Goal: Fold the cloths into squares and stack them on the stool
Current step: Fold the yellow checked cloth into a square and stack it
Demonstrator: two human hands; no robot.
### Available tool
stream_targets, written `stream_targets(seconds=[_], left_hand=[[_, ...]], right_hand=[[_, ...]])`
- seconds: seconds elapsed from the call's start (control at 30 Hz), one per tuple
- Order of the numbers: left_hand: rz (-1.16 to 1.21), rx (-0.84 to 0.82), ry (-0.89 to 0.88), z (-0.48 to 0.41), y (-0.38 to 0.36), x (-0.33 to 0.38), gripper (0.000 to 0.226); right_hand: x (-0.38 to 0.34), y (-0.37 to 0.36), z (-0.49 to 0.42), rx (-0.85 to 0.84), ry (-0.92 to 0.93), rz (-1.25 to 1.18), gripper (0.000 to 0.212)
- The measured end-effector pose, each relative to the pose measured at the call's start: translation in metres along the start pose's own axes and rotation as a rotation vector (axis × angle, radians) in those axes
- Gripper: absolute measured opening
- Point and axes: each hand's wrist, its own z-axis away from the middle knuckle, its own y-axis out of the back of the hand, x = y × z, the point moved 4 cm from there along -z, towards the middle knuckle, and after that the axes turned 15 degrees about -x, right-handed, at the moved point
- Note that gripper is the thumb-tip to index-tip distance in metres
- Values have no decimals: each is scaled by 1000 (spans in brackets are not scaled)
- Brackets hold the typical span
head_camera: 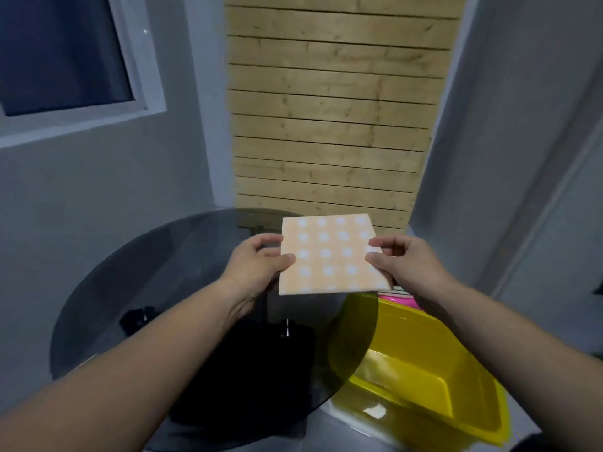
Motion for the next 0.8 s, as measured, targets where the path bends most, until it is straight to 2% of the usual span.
stream_targets(seconds=[0.17,0.43,0.57,0.7,0.8], left_hand=[[-34,-43,-31,-50,-80,3,54],[60,21,-7,-189,-186,-30,33],[59,93,8,-256,-223,-67,28],[56,170,62,-306,-249,-115,36],[15,238,111,-331,-252,-149,45]], right_hand=[[20,91,0,144,48,-94,33],[102,205,-62,284,-17,-307,31],[151,241,-115,324,-79,-333,34],[207,256,-166,347,-143,-297,38],[248,255,-194,339,-193,-262,27]])
